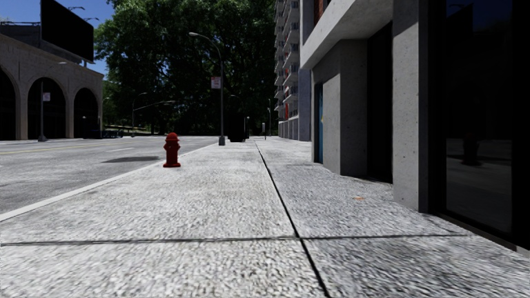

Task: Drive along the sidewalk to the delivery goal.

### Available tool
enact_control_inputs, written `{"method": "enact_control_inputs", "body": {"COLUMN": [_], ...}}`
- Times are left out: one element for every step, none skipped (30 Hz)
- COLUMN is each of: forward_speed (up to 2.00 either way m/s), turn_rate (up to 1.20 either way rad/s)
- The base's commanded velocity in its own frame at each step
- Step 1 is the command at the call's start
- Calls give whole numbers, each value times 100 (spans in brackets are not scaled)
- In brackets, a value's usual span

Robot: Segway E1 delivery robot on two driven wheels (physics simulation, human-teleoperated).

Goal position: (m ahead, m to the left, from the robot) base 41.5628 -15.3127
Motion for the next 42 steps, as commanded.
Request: {"method": "enact_control_inputs", "body": {"forward_speed": [197, 197, 196, 198, 200, 200, 200, 200, 200, 200, 200, 200, 200, 200, 199, 199, 199, 199, 199, 199, 196, 194, 194, 193, 193, 193, 193, 193, 193, 193, 193, 193, 193, 193, 193, 193, 192, 192, 192, 192, 192, 192], "turn_rate": [0, 0, 0, 0, 0, 0, 0, 0, 0, 0, 0, 0, 0, 0, 0, 0, 0, 0, 0, 0, 0, 0, 0, 0, 0, 0, 0, 0, 0, 0, 0, 0, 0, 0, 0, 0, 0, 0, 0, 0, 0, 0]}}
